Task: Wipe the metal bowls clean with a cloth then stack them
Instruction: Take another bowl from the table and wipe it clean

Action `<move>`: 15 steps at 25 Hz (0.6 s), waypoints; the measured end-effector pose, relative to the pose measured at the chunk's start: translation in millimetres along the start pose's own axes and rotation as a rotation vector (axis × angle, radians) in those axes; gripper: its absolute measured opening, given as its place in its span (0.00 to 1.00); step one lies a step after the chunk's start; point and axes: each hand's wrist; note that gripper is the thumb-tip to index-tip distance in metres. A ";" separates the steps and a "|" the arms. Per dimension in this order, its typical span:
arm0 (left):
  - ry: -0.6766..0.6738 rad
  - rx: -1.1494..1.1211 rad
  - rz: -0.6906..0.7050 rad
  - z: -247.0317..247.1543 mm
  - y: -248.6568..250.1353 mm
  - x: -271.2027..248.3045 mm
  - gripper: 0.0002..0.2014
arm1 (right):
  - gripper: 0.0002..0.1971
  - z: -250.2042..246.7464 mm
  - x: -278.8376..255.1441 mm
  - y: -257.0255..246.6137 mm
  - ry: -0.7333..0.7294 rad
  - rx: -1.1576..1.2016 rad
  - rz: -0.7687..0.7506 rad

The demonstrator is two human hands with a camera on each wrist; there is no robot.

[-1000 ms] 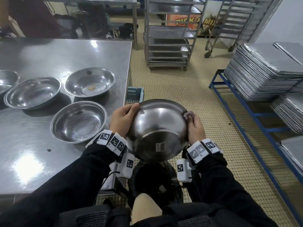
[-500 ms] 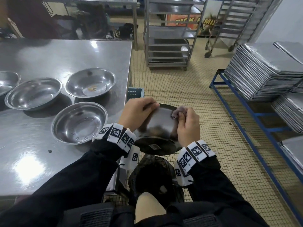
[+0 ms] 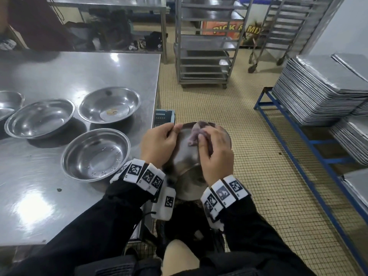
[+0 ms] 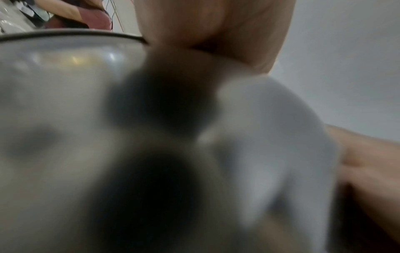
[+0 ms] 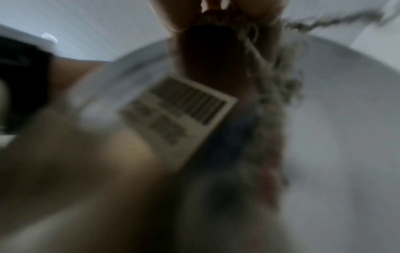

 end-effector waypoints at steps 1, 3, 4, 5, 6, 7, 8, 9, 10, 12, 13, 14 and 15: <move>0.006 -0.022 -0.023 1.5 0.4 -2.7 0.23 | 0.17 0.1 9.2 2.5 -0.026 -0.044 0.027; 0.035 -0.090 -0.097 3.2 -1.2 -4.1 0.24 | 0.19 -2.0 20.4 8.1 -0.085 -0.109 0.120; 0.050 -0.117 -0.131 2.7 -2.6 -2.7 0.24 | 0.20 -5.2 22.3 12.9 -0.103 -0.115 0.205; 0.060 -0.126 -0.151 2.1 -5.0 -0.7 0.25 | 0.20 -9.9 22.2 18.4 -0.122 -0.095 0.317; 0.064 -0.119 -0.157 1.1 -7.9 0.8 0.25 | 0.21 -15.7 18.9 22.1 -0.148 -0.051 0.430; 0.071 -0.105 -0.159 -0.4 -11.0 1.7 0.24 | 0.21 -20.8 13.4 24.4 -0.169 -0.004 0.501; 0.084 -0.093 -0.162 -1.9 -13.8 2.6 0.24 | 0.21 -23.8 6.8 23.6 -0.183 0.024 0.504; 0.097 -0.088 -0.169 -2.9 -15.8 3.3 0.24 | 0.21 -24.2 0.5 20.7 -0.183 0.024 0.456; 0.103 -0.091 -0.178 -3.2 -17.0 3.9 0.25 | 0.22 -21.6 -5.1 16.2 -0.171 0.001 0.374; 0.092 -0.101 -0.172 -2.4 -14.9 3.2 0.25 | 0.24 -10.9 -13.1 3.8 -0.149 -0.102 0.170; 0.084 -0.101 -0.150 -1.6 -11.4 2.0 0.25 | 0.26 -5.3 -13.0 -2.3 -0.160 -0.173 0.083; 0.082 -0.099 -0.119 -1.0 -7.0 0.5 0.25 | 0.28 -1.3 -9.5 -7.7 -0.189 -0.257 0.032; 0.086 -0.105 -0.088 -0.4 -2.8 -1.5 0.25 | 0.31 0.8 -2.8 -10.7 -0.236 -0.345 0.026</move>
Point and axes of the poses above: each hand's wrist, its own x-axis towards the middle knuckle, its own z-axis out of the palm, y = z × x, and after that the axes turned 9 degrees about y, right-handed
